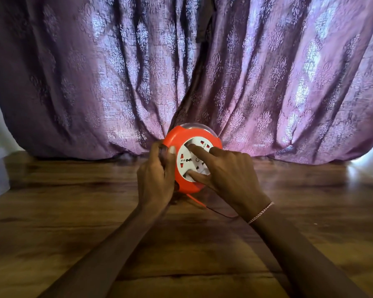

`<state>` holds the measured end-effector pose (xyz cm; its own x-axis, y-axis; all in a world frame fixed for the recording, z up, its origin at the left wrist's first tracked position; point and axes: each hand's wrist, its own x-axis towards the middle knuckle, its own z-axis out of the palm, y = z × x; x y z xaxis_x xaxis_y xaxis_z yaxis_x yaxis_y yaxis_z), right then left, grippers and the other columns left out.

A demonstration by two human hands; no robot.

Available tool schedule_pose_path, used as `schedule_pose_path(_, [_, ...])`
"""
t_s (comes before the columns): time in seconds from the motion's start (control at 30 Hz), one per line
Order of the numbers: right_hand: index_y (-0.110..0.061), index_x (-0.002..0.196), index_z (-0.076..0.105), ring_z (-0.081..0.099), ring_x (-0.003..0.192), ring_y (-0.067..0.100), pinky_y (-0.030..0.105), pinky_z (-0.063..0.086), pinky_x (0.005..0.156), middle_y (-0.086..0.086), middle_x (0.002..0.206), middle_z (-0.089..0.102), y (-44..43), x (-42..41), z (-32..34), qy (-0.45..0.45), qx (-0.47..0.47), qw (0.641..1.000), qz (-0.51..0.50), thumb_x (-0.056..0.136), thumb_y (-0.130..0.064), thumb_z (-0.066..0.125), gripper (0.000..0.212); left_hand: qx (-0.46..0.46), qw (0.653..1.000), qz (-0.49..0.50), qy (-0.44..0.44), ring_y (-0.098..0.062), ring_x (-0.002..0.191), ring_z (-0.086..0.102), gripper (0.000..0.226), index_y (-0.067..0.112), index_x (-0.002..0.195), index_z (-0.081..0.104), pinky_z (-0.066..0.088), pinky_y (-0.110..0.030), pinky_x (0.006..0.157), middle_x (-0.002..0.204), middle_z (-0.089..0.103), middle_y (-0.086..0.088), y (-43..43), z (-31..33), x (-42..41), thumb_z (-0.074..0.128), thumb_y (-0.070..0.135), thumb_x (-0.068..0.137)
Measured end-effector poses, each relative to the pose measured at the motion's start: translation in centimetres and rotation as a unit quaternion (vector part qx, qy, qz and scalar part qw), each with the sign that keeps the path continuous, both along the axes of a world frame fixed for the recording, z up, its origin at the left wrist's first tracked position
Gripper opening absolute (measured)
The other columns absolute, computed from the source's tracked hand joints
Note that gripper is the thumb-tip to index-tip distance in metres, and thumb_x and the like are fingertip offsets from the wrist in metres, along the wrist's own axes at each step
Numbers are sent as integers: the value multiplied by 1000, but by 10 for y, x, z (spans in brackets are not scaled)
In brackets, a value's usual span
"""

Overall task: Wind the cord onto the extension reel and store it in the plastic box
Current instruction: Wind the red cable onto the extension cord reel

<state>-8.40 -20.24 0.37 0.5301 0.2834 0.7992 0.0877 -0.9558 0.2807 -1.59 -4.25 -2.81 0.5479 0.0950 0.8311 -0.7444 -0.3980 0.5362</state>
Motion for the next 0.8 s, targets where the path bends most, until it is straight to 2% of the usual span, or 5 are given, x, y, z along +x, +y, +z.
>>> schedule_pose_path(0.23, [-27,102,56,71,66,28,37,55,63,2,65,71,14,5,-3,26,354,934,39,73,-73,66,56,9,1000,6,-23,-33,71,65,48,12,118,59,41,-36,58,76,69,-8,-6,3,-12,37,51,99])
schedule_pose_path(0.37, [-14,102,47,66,47,28,32,53,47,16,60,71,26,5,6,147,727,642,193,80,-46,84,54,17,1000,13,-13,-34,72,65,48,12,116,60,47,-41,59,78,69,-9,-11,3,-15,39,52,99])
schedule_pose_path(0.43, [-6,111,48,65,46,27,30,52,43,22,64,73,26,3,8,176,755,597,206,82,-45,84,60,18,1000,11,-8,-34,73,65,46,13,114,59,48,-42,60,78,68,-9,-11,2,-14,39,52,100])
schedule_pose_path(0.6, [-25,99,60,69,63,16,37,55,62,-7,67,70,0,3,1,53,353,931,71,82,-63,73,44,-19,999,26,19,-37,74,65,47,14,111,56,41,-37,58,76,68,-10,-5,3,-4,34,54,99])
schedule_pose_path(0.8, [-31,142,50,67,89,27,36,51,54,2,110,65,-5,1,0,50,57,996,43,87,-61,68,65,-47,998,0,41,-32,76,66,43,19,105,55,50,-43,64,77,68,-5,-1,3,1,34,56,99])
